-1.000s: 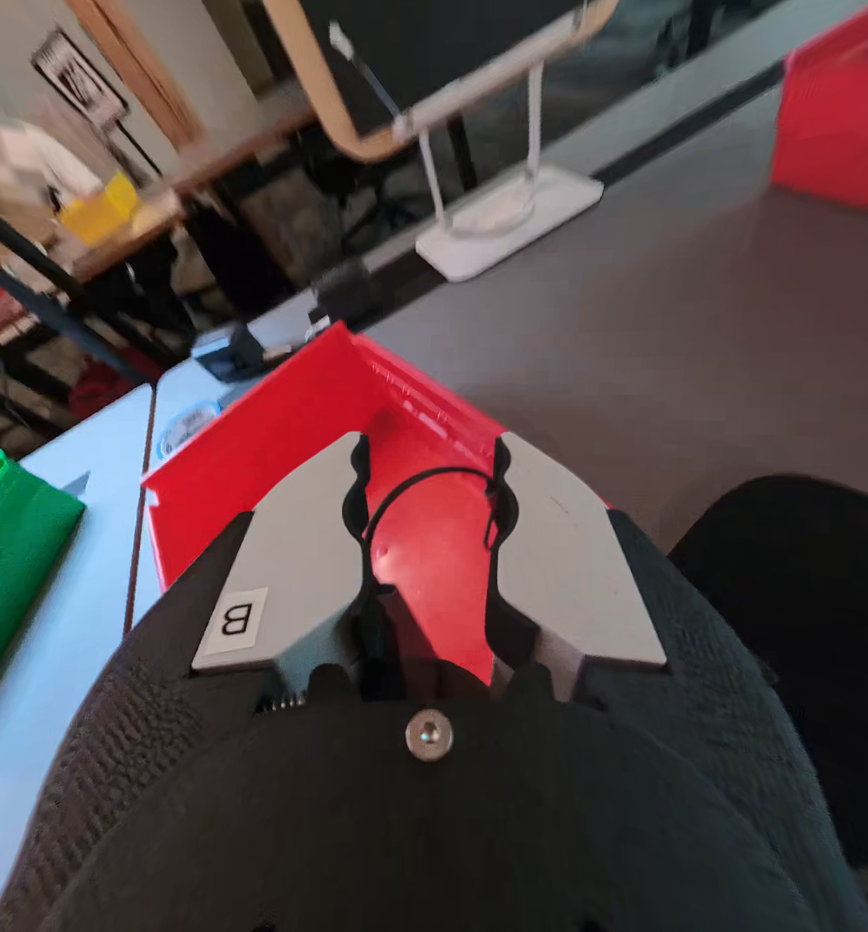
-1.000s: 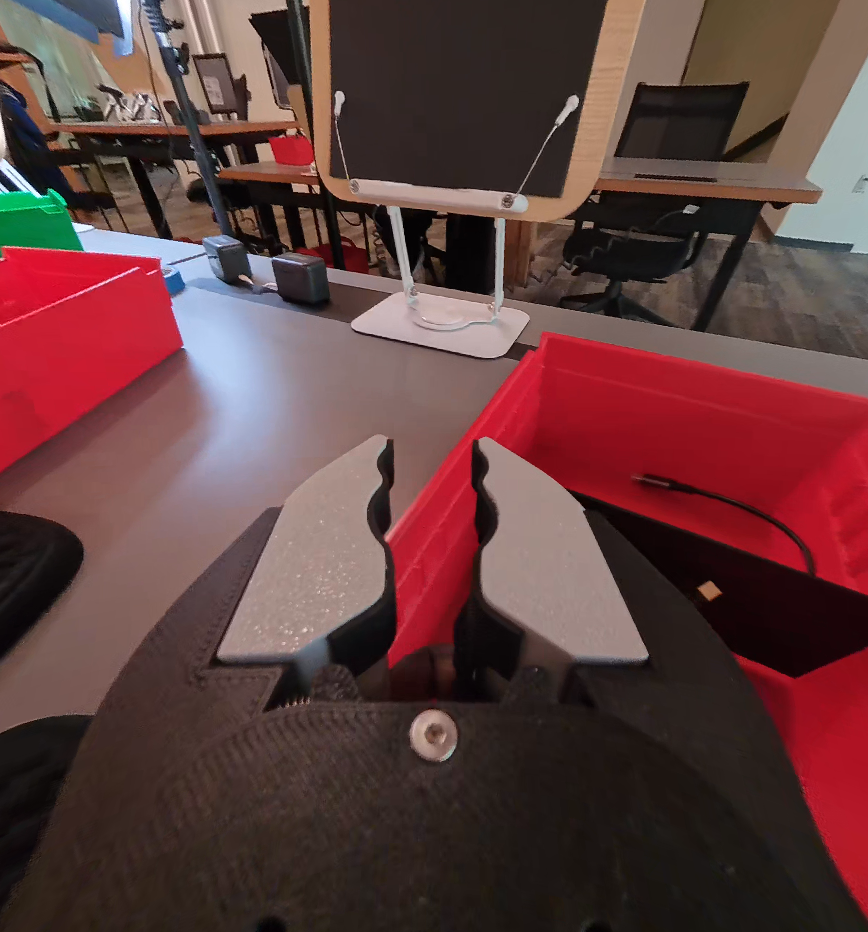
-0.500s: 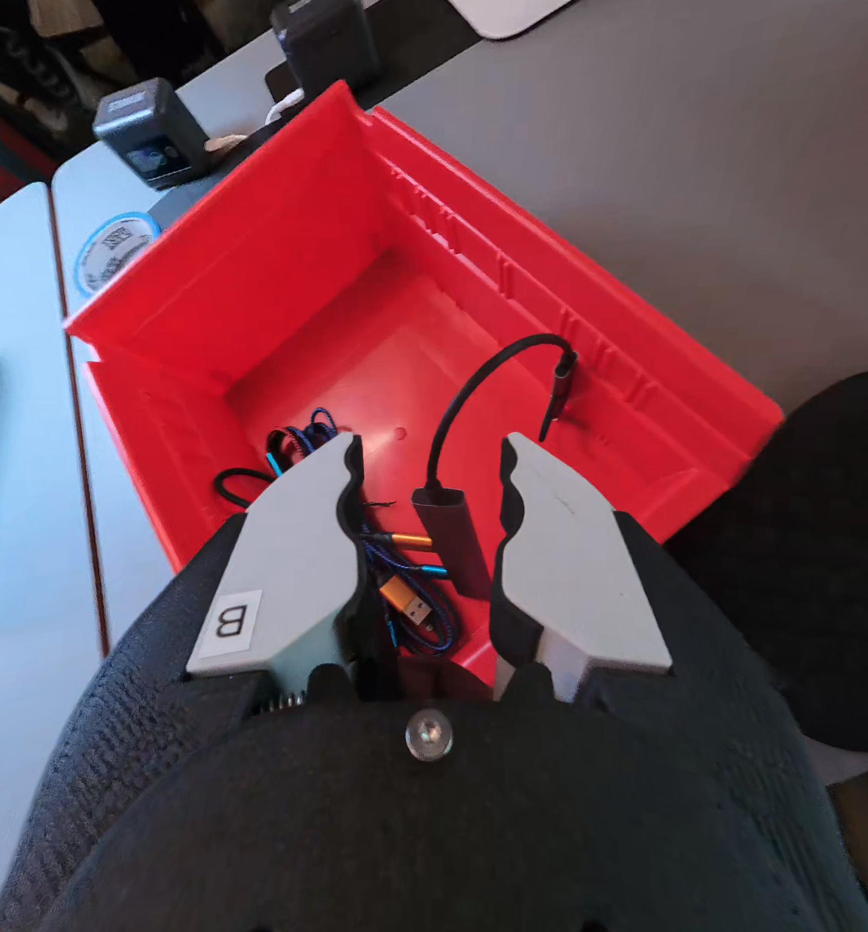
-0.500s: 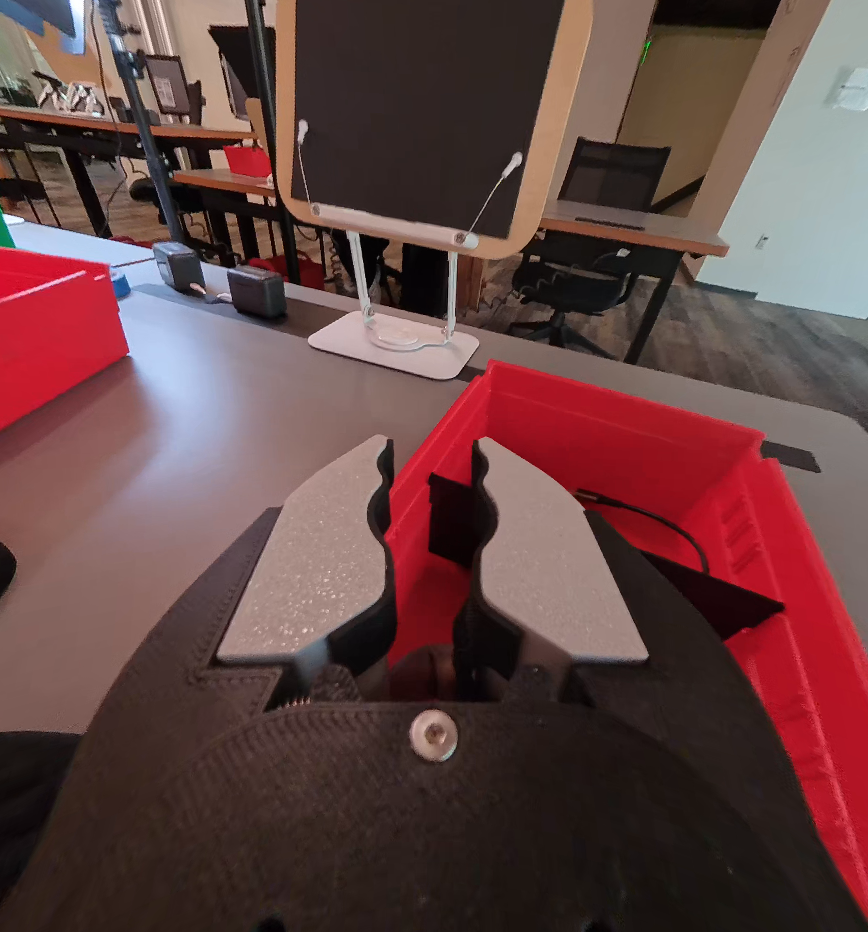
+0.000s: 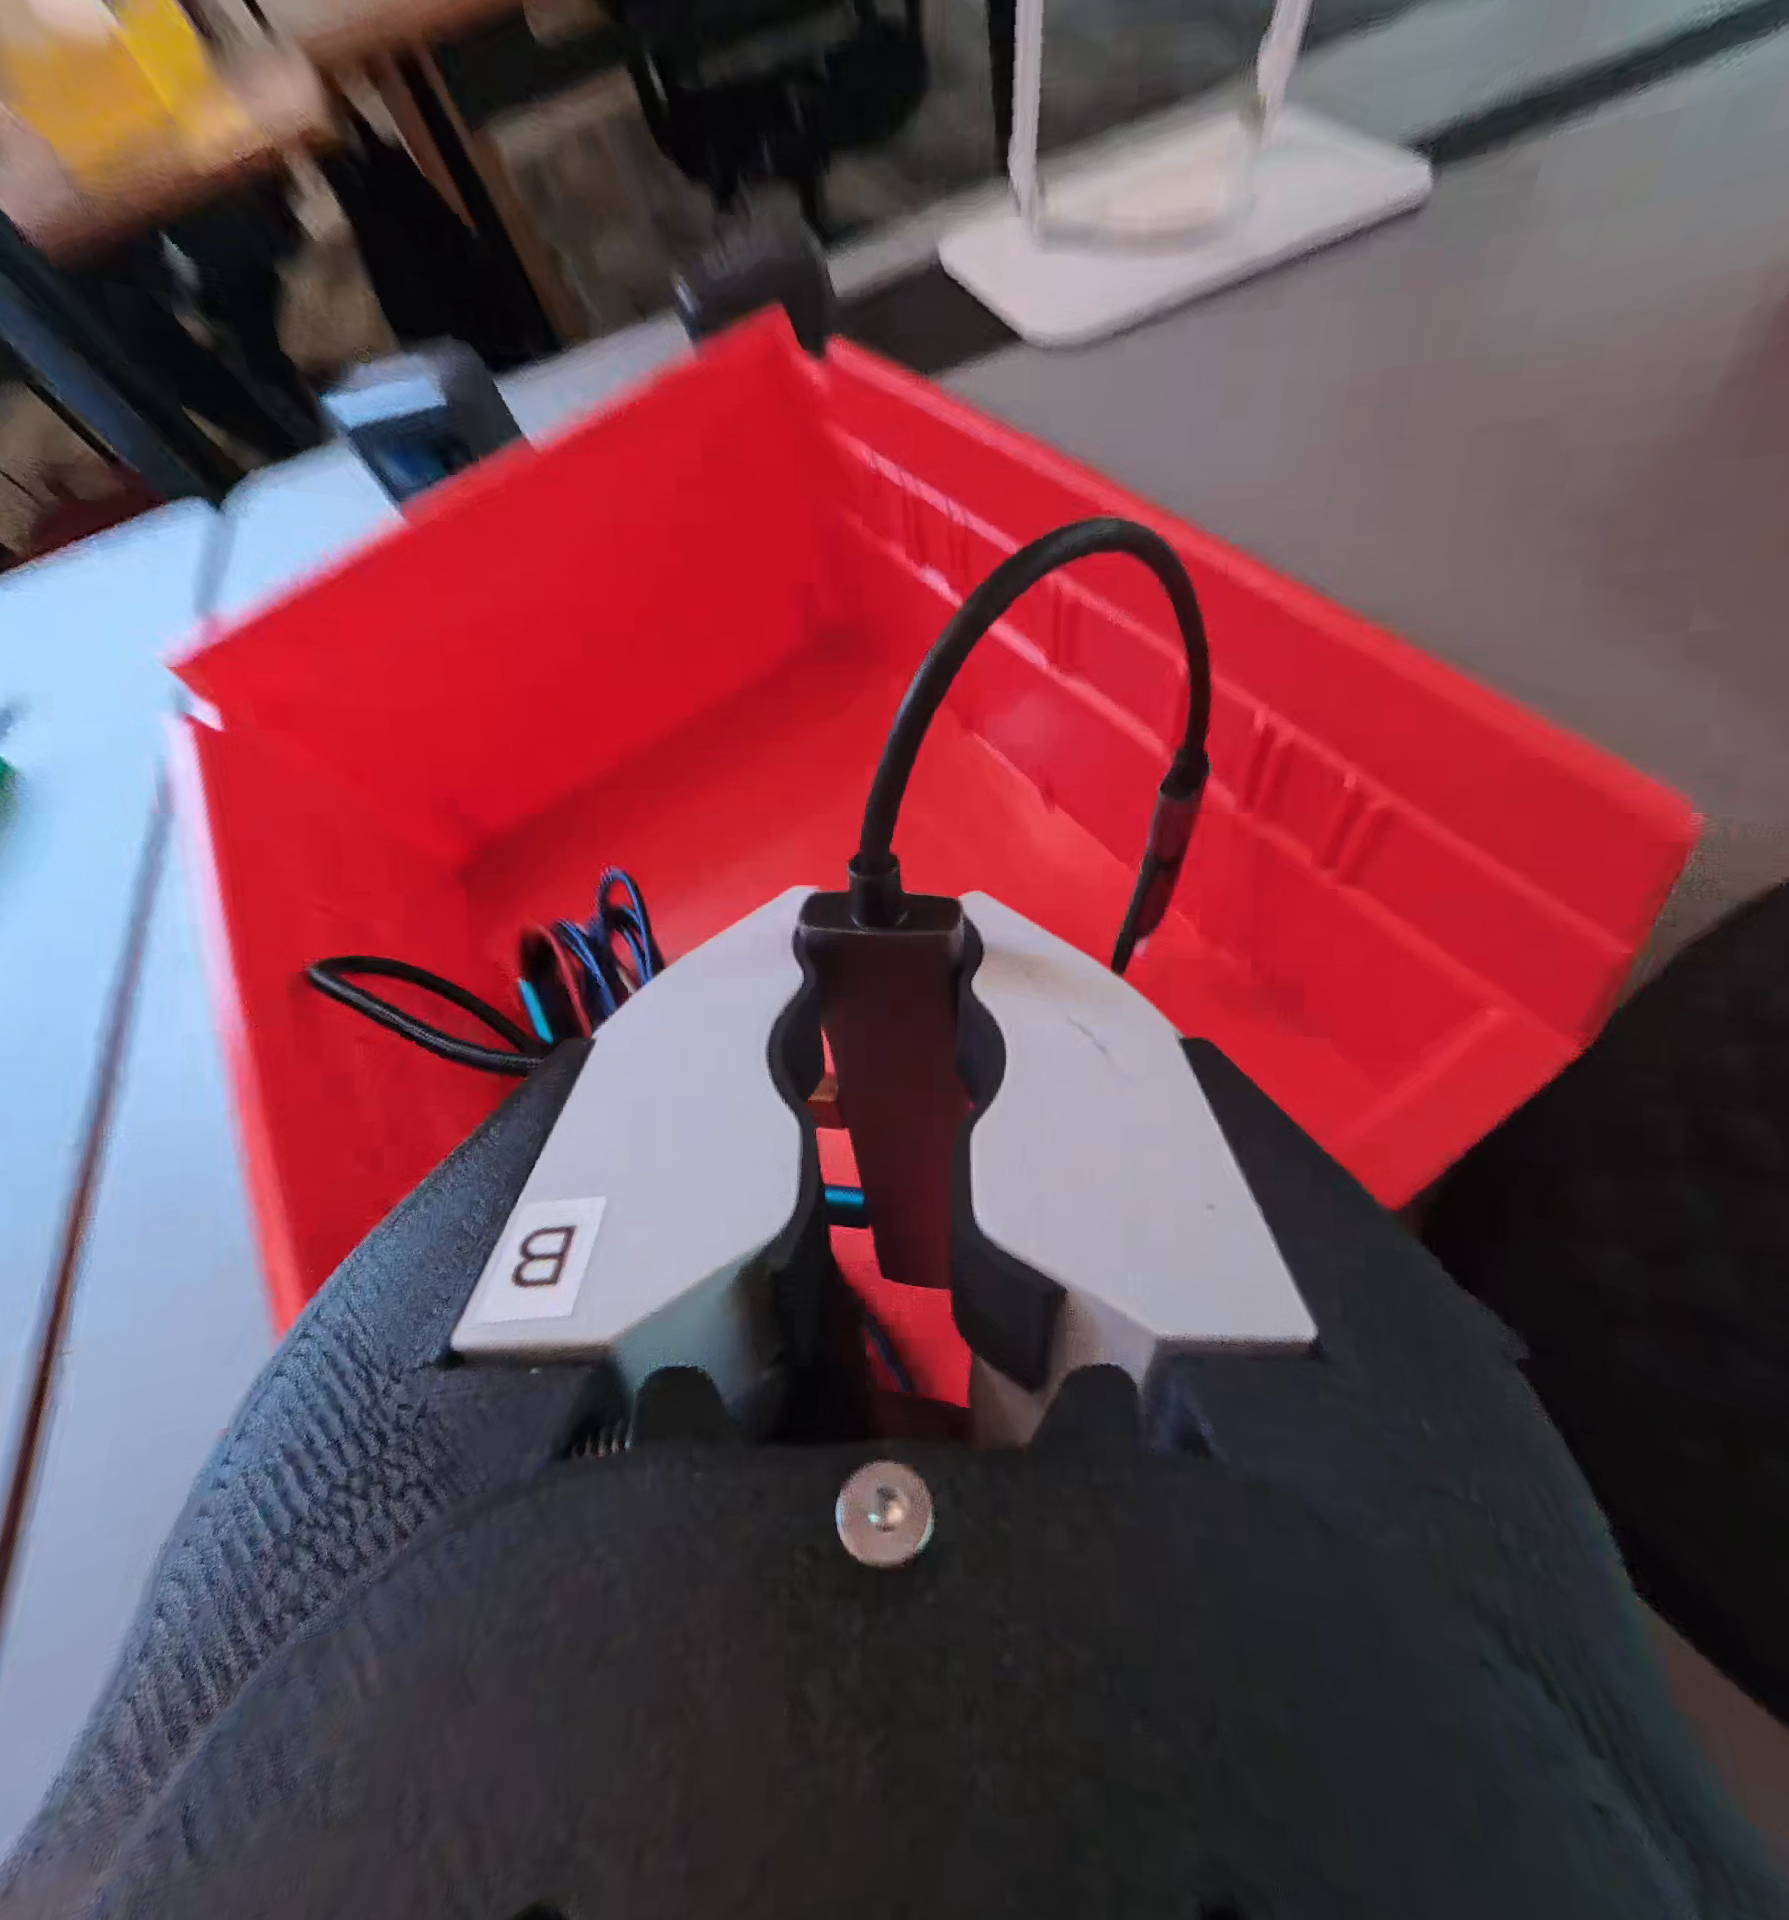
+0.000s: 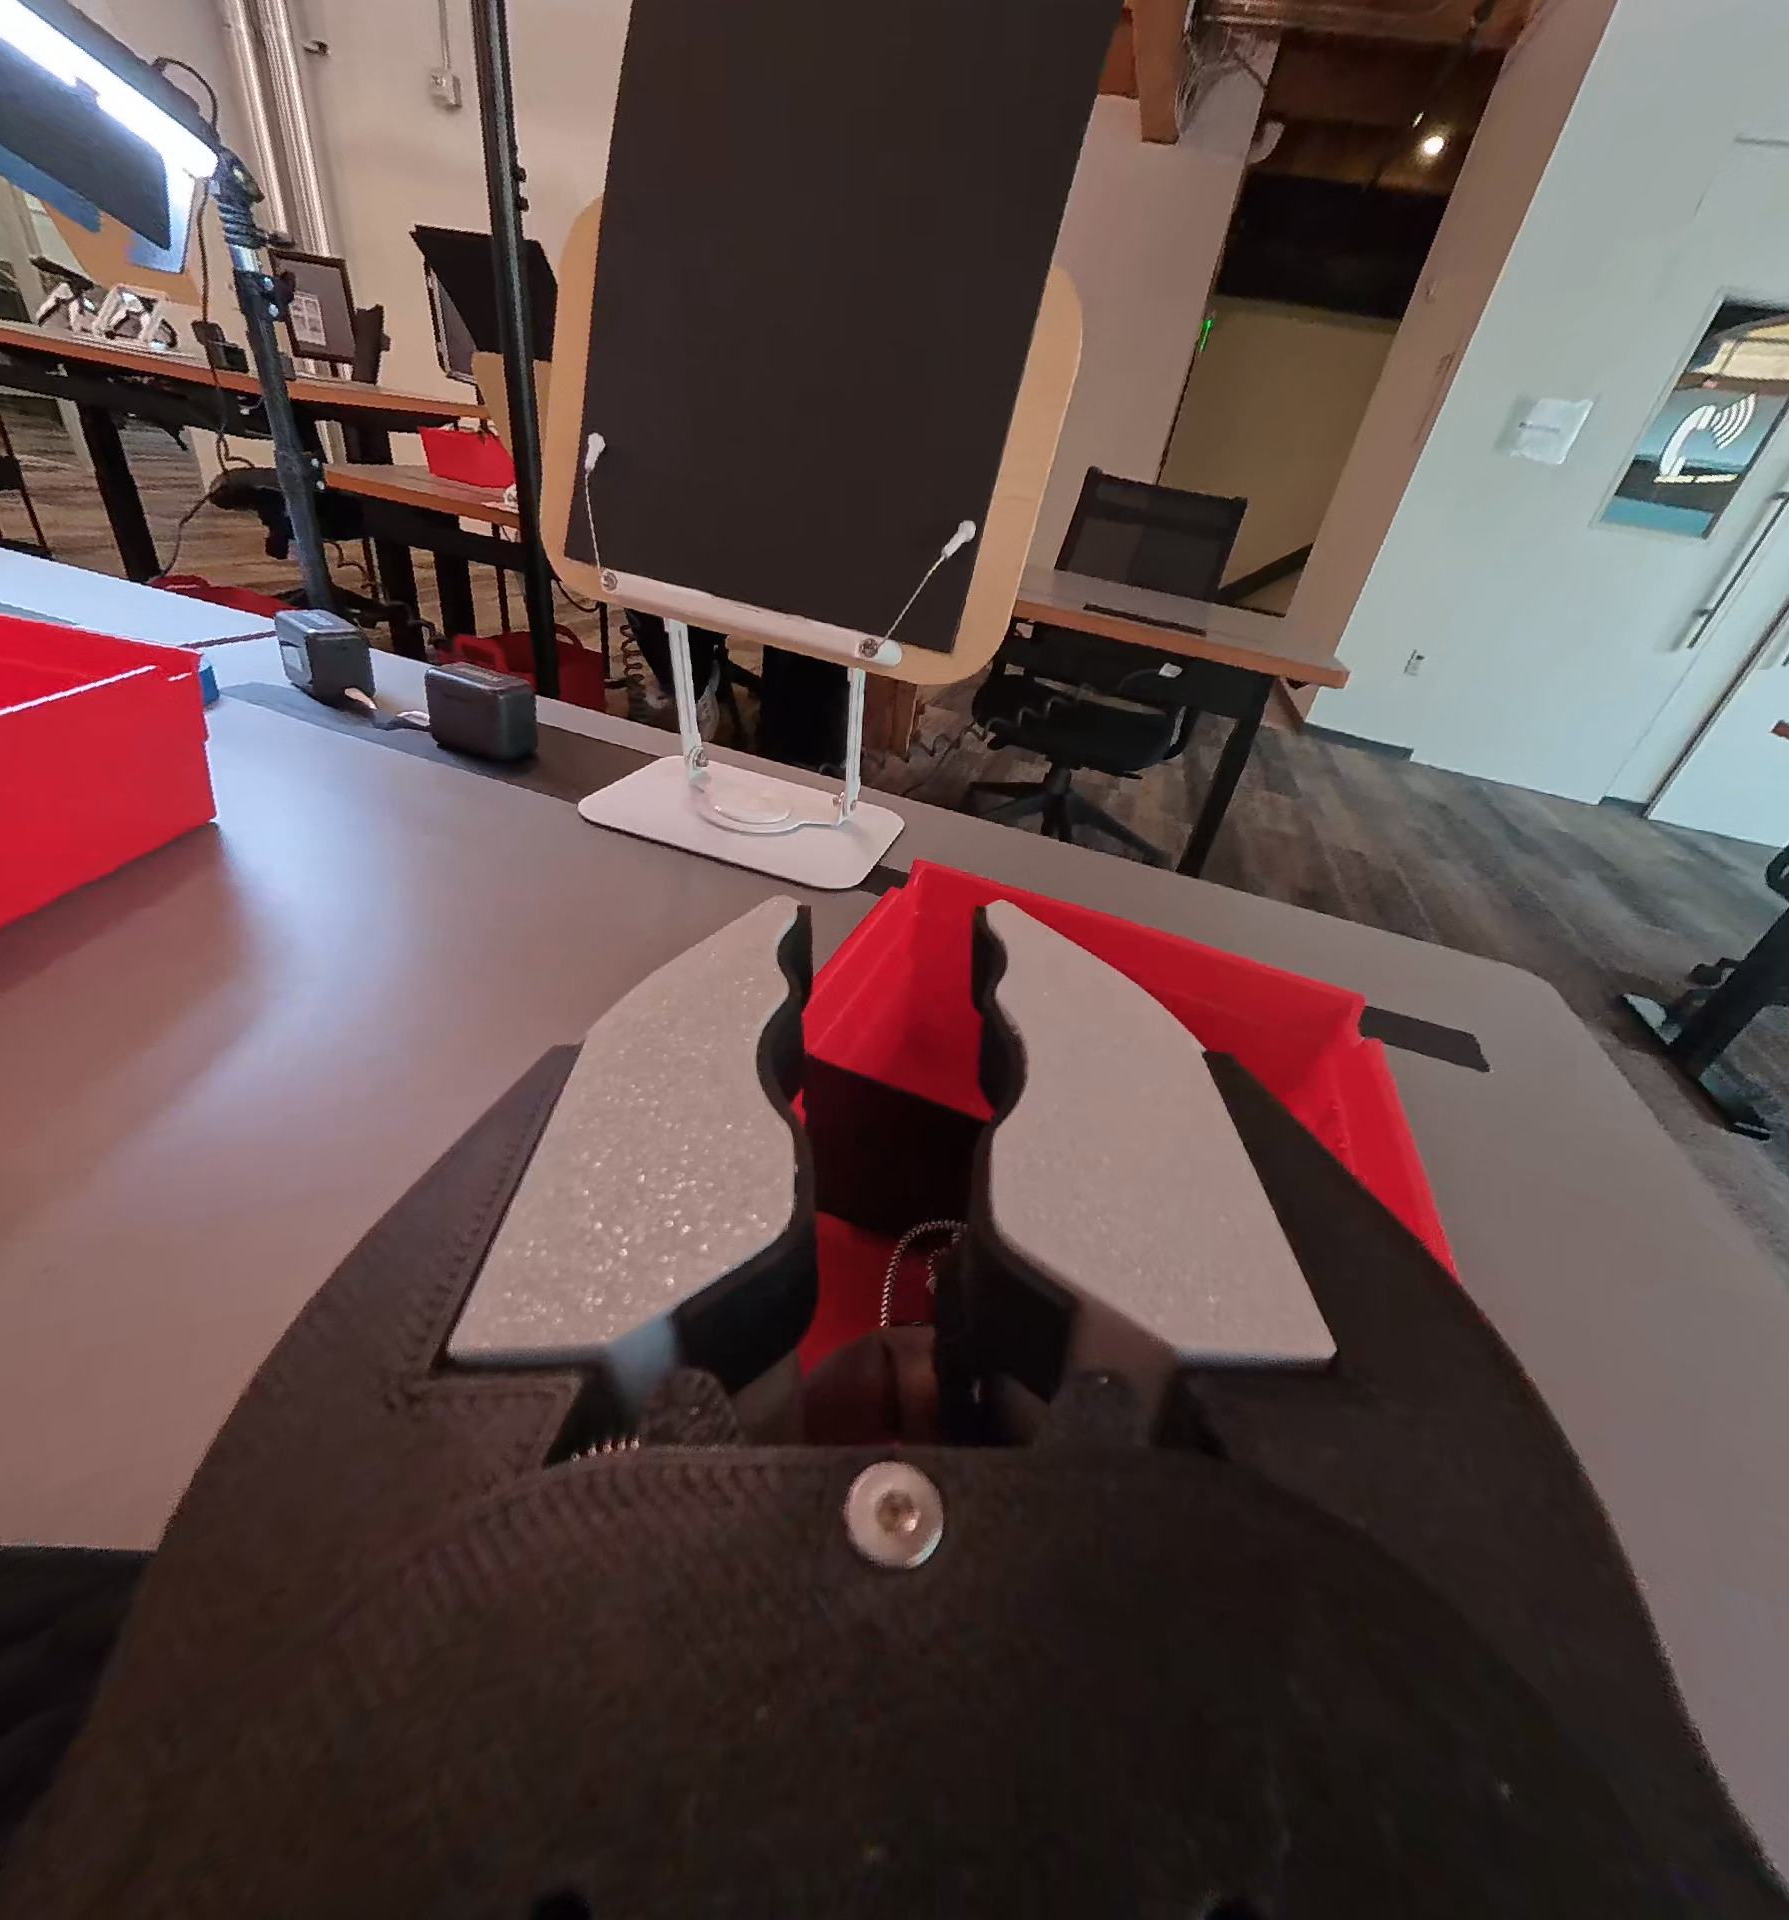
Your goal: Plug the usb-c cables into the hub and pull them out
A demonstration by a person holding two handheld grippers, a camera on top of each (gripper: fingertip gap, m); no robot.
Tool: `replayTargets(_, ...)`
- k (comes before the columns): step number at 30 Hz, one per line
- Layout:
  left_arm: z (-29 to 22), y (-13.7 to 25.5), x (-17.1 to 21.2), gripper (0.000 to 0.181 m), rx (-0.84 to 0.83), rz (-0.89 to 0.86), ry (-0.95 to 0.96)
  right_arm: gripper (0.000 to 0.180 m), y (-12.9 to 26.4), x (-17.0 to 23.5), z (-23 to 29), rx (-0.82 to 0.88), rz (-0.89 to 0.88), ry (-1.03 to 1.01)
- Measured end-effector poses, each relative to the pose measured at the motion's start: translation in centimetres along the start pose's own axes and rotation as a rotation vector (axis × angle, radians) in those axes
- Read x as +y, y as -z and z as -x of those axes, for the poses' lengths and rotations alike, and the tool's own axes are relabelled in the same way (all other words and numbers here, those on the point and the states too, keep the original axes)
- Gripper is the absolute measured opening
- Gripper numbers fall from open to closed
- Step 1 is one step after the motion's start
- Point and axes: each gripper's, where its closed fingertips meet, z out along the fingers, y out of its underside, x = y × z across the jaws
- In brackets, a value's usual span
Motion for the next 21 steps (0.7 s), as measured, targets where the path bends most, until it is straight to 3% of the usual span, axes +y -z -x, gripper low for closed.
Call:
replayTargets(1, 0.5, 0.7, -1.2, 0.021, -0.044, -0.068, -0.029, 0.029, 0.2, -0.3, 0.0, 0.006, -0.012, 0.010)
replayTargets(4, 1.3, 3.4, -5.3, 0.021, -0.223, -0.308, -0.149, 0.028, 0.7, -1.3, 0.2, 0.014, -0.042, 0.042)
replayTargets(8, -1.7, 7.5, -11.4, 0.020, -0.430, -0.652, -0.413, 0.029, 1.5, -2.7, 0.8, 0.024, -0.079, 0.104)
replayTargets(12, -7.2, 8.5, -14.9, 0.023, -0.578, -0.738, -0.755, 0.028, 2.2, -4.0, 2.4, -0.006, -0.111, 0.166)
replayTargets(17, -16.0, 7.9, -16.7, 0.021, -0.533, -0.810, -1.052, 0.028, 3.2, -5.6, 7.2, -0.159, -0.143, 0.218)
replayTargets(21, -22.0, 6.5, -15.7, 0.020, -0.407, -0.832, -1.092, 0.029, 6.1, -6.6, 15.9, -0.574, -0.172, 0.183)
